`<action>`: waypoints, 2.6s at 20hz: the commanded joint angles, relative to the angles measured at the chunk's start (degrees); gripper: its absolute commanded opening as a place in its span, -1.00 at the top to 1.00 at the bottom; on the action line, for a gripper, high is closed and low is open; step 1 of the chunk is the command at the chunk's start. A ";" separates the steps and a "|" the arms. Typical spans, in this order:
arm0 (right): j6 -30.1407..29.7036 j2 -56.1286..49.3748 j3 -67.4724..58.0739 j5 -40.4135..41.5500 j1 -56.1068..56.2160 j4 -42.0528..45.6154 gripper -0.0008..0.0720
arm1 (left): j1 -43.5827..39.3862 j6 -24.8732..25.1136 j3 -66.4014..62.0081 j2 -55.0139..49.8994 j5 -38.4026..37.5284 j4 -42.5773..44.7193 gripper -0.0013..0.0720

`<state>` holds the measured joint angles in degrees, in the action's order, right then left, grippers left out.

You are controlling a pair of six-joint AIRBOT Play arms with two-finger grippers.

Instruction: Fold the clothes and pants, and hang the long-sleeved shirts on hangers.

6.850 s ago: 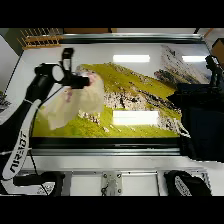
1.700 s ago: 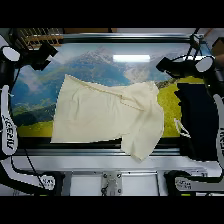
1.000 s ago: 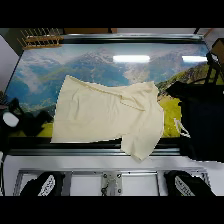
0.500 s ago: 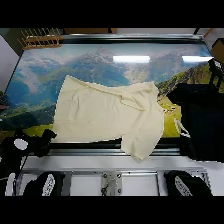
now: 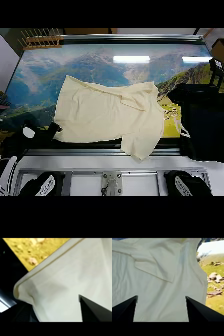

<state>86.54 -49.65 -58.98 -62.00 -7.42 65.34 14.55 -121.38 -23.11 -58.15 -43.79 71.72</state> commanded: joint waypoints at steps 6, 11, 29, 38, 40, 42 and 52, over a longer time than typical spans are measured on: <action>0.00 -0.07 6.45 -7.48 -11.89 5.81 -0.80 | -2.54 1.55 -7.08 2.32 0.13 3.72 0.95; -1.97 -6.43 24.98 -2.05 -19.52 3.23 -0.80 | -2.54 4.07 -7.04 9.22 -0.52 3.76 0.95; -16.37 -21.68 29.14 7.15 -0.37 -17.81 0.59 | -2.51 4.04 -6.99 11.58 -0.70 3.72 0.95; -16.22 -10.54 -2.38 -2.16 -1.20 -10.97 0.95 | -1.92 7.56 -29.18 15.67 -2.54 3.17 0.95; -16.24 -6.97 -15.30 -2.32 -1.14 -11.37 0.94 | -2.71 7.58 -39.26 19.21 -2.32 3.30 0.95; -16.24 -3.48 -25.88 -1.51 -1.14 -11.39 0.94 | -4.09 7.61 -48.00 23.54 -0.50 3.34 0.95; -13.99 15.87 -34.47 10.56 -1.16 -8.74 0.94 | -7.08 7.61 -61.51 37.73 2.38 3.78 0.95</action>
<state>70.46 -37.91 -92.44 -53.56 -8.56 54.92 7.70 -113.69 -82.39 -22.81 -41.76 75.46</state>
